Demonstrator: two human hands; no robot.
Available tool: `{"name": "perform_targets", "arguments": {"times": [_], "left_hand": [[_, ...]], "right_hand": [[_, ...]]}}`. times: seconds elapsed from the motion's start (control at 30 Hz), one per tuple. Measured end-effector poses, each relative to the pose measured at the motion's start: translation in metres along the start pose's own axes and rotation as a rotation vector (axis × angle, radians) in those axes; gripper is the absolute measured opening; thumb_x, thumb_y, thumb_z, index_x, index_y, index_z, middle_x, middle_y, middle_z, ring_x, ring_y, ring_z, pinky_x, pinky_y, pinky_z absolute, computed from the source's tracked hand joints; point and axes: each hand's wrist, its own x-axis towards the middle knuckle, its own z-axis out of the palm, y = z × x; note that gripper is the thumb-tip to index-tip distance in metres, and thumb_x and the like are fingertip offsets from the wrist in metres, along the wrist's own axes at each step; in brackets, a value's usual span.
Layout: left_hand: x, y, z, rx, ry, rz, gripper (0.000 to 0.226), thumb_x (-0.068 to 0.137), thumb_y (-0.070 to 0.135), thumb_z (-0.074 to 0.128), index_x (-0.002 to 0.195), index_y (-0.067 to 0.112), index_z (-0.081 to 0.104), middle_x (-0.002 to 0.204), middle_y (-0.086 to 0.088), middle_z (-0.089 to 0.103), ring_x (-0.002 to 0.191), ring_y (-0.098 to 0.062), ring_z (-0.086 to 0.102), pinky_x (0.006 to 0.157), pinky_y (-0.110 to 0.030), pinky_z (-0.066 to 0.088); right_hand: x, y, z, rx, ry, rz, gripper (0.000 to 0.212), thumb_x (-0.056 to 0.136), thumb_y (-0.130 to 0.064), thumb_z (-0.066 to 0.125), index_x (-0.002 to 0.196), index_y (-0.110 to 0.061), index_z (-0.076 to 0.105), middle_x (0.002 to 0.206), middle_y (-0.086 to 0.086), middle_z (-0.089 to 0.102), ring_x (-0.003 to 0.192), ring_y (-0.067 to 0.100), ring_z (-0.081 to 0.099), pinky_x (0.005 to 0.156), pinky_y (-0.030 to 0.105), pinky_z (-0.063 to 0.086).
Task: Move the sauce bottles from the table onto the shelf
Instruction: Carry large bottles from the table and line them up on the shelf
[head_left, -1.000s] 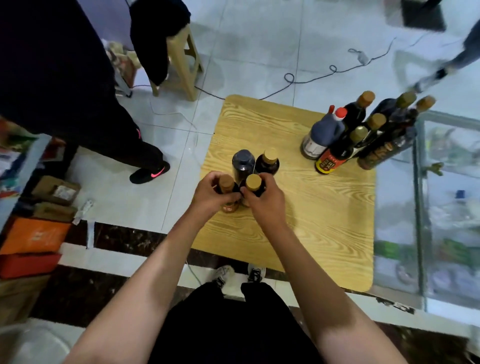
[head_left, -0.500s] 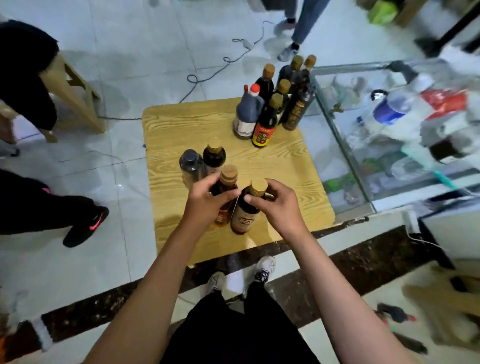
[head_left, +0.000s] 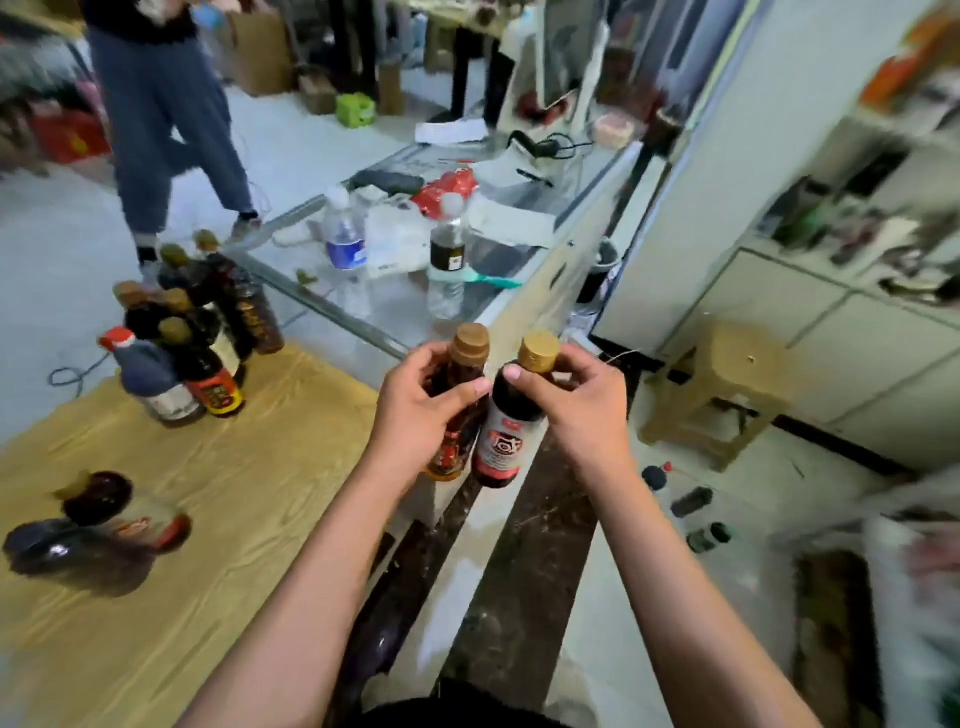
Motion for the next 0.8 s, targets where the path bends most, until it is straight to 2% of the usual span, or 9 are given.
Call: {"name": "perform_targets", "arguments": {"times": [0.1, 0.27, 0.5, 0.6, 0.7, 0.8], "left_hand": [[0.006, 0.022, 0.075, 0.008, -0.132, 0.060, 0.035, 0.077, 0.008, 0.078, 0.105, 0.024, 0.063, 0.095, 0.015, 0.069, 0.083, 0.011, 0.064, 0.071, -0.006, 0.045], [0.006, 0.051, 0.205, -0.064, -0.294, 0.103, 0.032, 0.078, 0.008, 0.077, 0.109, 0.012, 0.069, 0.097, 0.002, 0.074, 0.086, -0.006, 0.069, 0.074, -0.016, 0.050], [-0.004, 0.086, 0.374, -0.146, -0.440, 0.188, 0.029, 0.078, 0.012, 0.077, 0.105, 0.020, 0.072, 0.097, 0.006, 0.075, 0.093, -0.010, 0.070, 0.080, -0.020, 0.053], [-0.008, 0.104, 0.430, -0.159, -0.496, 0.242, 0.034, 0.079, 0.013, 0.076, 0.113, 0.014, 0.070, 0.104, 0.004, 0.074, 0.099, -0.011, 0.069, 0.087, -0.023, 0.053], [-0.011, 0.120, 0.484, -0.186, -0.591, 0.306, 0.029, 0.080, 0.021, 0.076, 0.109, 0.017, 0.072, 0.107, 0.003, 0.073, 0.104, -0.014, 0.067, 0.092, -0.030, 0.052], [-0.021, 0.139, 0.541, -0.255, -0.671, 0.289, 0.022, 0.079, 0.021, 0.076, 0.101, 0.020, 0.073, 0.105, 0.005, 0.073, 0.103, -0.011, 0.066, 0.084, -0.021, 0.052]], "right_hand": [[0.000, -0.006, -0.077, -0.028, 0.147, -0.059, 0.023, 0.077, -0.022, 0.086, 0.099, -0.020, 0.078, 0.094, -0.005, 0.077, 0.090, 0.013, 0.072, 0.083, 0.030, 0.057], [0.000, -0.012, -0.203, -0.059, 0.359, -0.088, 0.021, 0.075, -0.020, 0.088, 0.092, -0.015, 0.076, 0.086, -0.003, 0.076, 0.077, 0.004, 0.068, 0.073, 0.023, 0.053], [-0.013, -0.012, -0.376, -0.181, 0.585, -0.106, 0.028, 0.074, -0.030, 0.087, 0.095, -0.013, 0.077, 0.088, -0.001, 0.077, 0.086, 0.015, 0.073, 0.077, 0.033, 0.060], [-0.018, -0.015, -0.431, -0.182, 0.669, -0.121, 0.025, 0.074, -0.024, 0.087, 0.092, -0.010, 0.077, 0.084, 0.001, 0.076, 0.080, 0.011, 0.071, 0.071, 0.028, 0.056], [-0.026, -0.021, -0.477, -0.142, 0.760, -0.138, 0.025, 0.072, -0.023, 0.088, 0.093, -0.013, 0.077, 0.086, -0.001, 0.077, 0.084, 0.013, 0.072, 0.078, 0.030, 0.058], [-0.035, -0.031, -0.524, -0.098, 0.865, -0.130, 0.020, 0.076, -0.018, 0.086, 0.093, -0.013, 0.077, 0.087, -0.001, 0.078, 0.085, 0.013, 0.073, 0.079, 0.028, 0.058]]}}
